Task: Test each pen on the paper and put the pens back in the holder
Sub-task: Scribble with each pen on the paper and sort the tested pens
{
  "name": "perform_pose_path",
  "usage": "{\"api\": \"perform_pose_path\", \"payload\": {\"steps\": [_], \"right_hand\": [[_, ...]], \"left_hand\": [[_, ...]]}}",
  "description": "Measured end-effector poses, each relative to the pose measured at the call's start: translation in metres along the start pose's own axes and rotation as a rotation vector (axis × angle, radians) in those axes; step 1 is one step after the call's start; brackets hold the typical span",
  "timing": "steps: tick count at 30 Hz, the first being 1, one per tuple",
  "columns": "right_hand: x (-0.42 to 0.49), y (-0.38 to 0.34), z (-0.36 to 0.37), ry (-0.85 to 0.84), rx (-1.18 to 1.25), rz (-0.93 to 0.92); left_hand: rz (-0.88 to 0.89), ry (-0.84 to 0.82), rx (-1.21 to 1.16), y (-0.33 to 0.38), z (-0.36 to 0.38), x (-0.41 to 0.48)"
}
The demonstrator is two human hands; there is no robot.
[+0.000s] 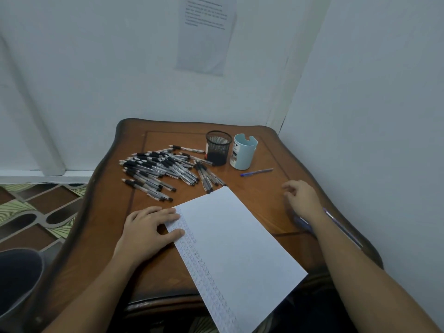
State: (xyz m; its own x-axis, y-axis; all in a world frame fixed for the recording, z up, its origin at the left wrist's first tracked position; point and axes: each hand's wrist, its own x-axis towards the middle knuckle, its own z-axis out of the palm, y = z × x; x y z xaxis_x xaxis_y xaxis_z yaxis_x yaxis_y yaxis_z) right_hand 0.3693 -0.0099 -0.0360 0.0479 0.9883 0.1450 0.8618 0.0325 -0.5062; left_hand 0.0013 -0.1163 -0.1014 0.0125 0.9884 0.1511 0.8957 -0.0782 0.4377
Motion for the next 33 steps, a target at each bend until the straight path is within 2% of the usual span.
{"api": "perform_pose_path", "payload": {"steps": [5,11,14,16,18,19,23,26,30,33], "right_hand": [[0.041,-0.041,0.047,-0.175,0.061,0.100],[0.073,-0.068,0.076,-0.194,-0.127,0.196],[0.075,-0.066,0.085,-0.121,-0.126,0.194],[0.069,-0.064,0.085,-0.046,-0.193,0.134],[0.060,-0.065,0.081,0.025,-0.308,-0.037],[0.055,-0.067,0.077,0.044,-0.290,-0.128],[0.021,-0.089,0.062,-0.103,0.095,-0.307],[-0.006,-0.106,0.054,-0.146,0.196,-0.366],[-0.037,-0.121,0.048,-0.121,0.414,-0.342],[-0.050,-0.128,0.046,-0.080,0.703,-0.269]], "left_hand": [[0.003,-0.012,-0.012,0.001,-0.001,0.001],[-0.001,-0.005,-0.009,-0.002,-0.001,0.002],[-0.001,-0.006,-0.010,-0.002,0.000,0.002],[-0.001,-0.002,-0.018,-0.003,0.001,0.002],[-0.002,0.006,-0.026,-0.002,0.001,0.002],[-0.001,0.011,-0.027,-0.002,0.001,0.002],[-0.003,0.009,-0.036,-0.001,-0.001,0.001],[0.000,0.001,-0.027,0.000,-0.002,0.000],[-0.013,-0.005,-0.031,0.001,-0.002,0.000],[-0.012,-0.006,-0.022,0.002,-0.003,-0.001]]}}
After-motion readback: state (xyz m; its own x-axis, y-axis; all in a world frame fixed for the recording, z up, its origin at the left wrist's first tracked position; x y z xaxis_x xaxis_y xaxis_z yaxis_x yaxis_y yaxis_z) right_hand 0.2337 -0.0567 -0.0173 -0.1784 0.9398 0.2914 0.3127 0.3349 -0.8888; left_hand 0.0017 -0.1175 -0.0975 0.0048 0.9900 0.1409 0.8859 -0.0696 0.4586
